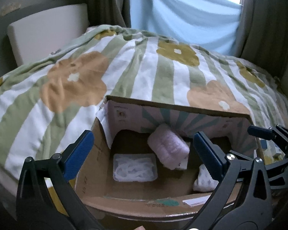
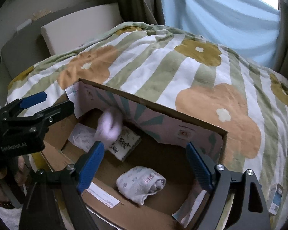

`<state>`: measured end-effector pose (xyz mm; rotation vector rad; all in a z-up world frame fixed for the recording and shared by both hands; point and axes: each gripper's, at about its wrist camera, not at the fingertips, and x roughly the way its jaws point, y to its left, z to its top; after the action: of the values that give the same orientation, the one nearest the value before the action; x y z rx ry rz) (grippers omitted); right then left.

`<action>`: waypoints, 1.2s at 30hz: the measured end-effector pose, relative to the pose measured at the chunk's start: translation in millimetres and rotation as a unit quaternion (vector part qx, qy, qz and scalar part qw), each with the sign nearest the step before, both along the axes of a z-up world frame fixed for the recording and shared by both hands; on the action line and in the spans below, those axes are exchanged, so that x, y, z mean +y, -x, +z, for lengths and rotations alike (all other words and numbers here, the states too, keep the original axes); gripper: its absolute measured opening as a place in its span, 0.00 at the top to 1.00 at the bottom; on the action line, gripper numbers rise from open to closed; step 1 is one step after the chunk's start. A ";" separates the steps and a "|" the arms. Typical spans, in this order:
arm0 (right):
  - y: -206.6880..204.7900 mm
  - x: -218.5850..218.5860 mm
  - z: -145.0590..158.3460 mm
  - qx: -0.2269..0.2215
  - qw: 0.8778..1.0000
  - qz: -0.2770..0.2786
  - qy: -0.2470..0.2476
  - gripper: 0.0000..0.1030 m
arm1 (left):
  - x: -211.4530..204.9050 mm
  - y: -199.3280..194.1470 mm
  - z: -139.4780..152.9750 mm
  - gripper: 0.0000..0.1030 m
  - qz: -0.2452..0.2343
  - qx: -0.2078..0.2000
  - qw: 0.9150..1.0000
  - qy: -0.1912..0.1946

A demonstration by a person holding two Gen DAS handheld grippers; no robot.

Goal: Organize objects
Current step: 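Withdraw both open tools from above the box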

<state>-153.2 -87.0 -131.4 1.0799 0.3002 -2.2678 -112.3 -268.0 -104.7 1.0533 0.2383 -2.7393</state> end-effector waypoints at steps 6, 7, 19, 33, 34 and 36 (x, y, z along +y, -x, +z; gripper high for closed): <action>-1.9 -1.5 -1.9 0.004 1.000 0.004 -0.015 0.18 | 2.2 -6.4 -3.3 0.00 0.002 -0.004 1.000 -0.005; -2.3 -1.1 -1.6 0.004 1.000 0.004 -0.015 0.18 | 2.0 -6.7 -3.7 0.00 0.001 -0.006 1.000 -0.007; -15.0 3.5 14.3 0.025 0.999 -0.002 -0.020 0.18 | 3.8 -20.8 12.7 0.00 0.007 0.001 1.000 -0.007; -29.7 49.0 40.8 0.027 0.999 -0.024 -0.010 0.18 | 45.9 -34.7 37.1 0.00 -0.016 0.012 1.000 -0.002; -30.9 52.4 42.7 0.028 0.999 -0.026 -0.009 0.18 | 49.5 -36.7 40.0 0.00 -0.019 0.015 1.000 -0.002; -35.9 65.1 49.5 0.035 0.999 -0.033 -0.007 0.18 | 56.4 -40.0 45.5 0.00 -0.025 0.022 0.999 -0.005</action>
<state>-117.3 -22.0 -81.9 1.0337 0.3148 -2.3689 -72.3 -211.6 -59.2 1.0169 0.2353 -2.8100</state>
